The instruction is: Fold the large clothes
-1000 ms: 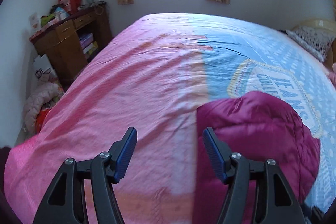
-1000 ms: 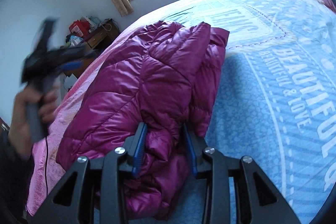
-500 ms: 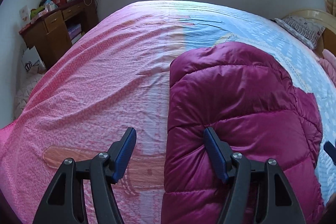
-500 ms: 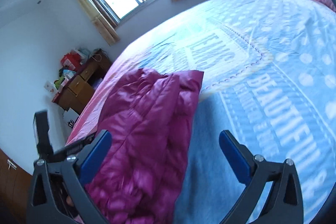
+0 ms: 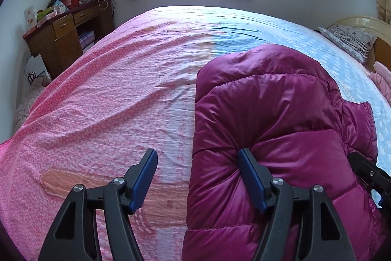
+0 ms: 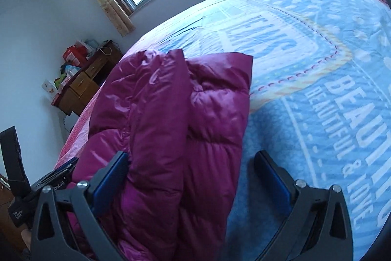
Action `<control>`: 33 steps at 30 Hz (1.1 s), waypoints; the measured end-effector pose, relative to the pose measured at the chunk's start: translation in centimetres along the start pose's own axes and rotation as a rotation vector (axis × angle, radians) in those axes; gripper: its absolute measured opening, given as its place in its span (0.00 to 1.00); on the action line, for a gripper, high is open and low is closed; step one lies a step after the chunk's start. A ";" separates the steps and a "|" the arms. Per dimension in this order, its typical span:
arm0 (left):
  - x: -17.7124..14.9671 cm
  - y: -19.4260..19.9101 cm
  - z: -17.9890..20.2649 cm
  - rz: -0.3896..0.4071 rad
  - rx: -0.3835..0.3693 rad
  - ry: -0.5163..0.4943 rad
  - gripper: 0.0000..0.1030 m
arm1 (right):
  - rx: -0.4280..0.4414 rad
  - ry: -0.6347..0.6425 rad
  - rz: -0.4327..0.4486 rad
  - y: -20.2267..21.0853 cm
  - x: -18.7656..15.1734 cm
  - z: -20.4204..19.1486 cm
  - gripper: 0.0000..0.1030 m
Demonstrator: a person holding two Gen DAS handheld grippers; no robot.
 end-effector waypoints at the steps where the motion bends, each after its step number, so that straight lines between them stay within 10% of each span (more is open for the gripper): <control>1: -0.1 -0.1 -0.2 0.002 -0.017 0.014 0.68 | 0.002 0.001 0.001 0.0 0.0 0.0 1.00; 9: -0.2 0.0 -1.5 -0.005 -0.093 0.091 0.75 | 0.017 0.000 0.006 -0.2 0.1 0.0 1.00; 14: 0.4 1.9 -3.6 -0.002 -0.436 0.247 0.75 | 0.030 -0.007 0.011 -0.1 0.1 0.0 1.00; 22: -0.5 -2.2 -2.2 -0.160 -0.538 0.300 0.75 | 0.044 -0.014 0.015 0.0 0.1 0.0 1.00; 30: -0.2 -2.0 -0.4 -0.144 -0.492 0.218 0.75 | 0.011 0.016 -0.002 -0.3 -0.2 -1.1 0.97; 33: -0.1 -2.0 0.8 -0.131 -0.408 0.176 0.68 | 0.024 0.045 -0.012 -0.6 -0.4 -1.8 0.68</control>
Point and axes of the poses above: each gripper's, at about its wrist camera, not at the fingertips, and y roughly against the way its jaws point, z to its right, x to its top, the point moved 3 cm from there along -y, roughly the way its jaws point, and after that the axes turned 1 degree about -z, right-handed, at the moved point
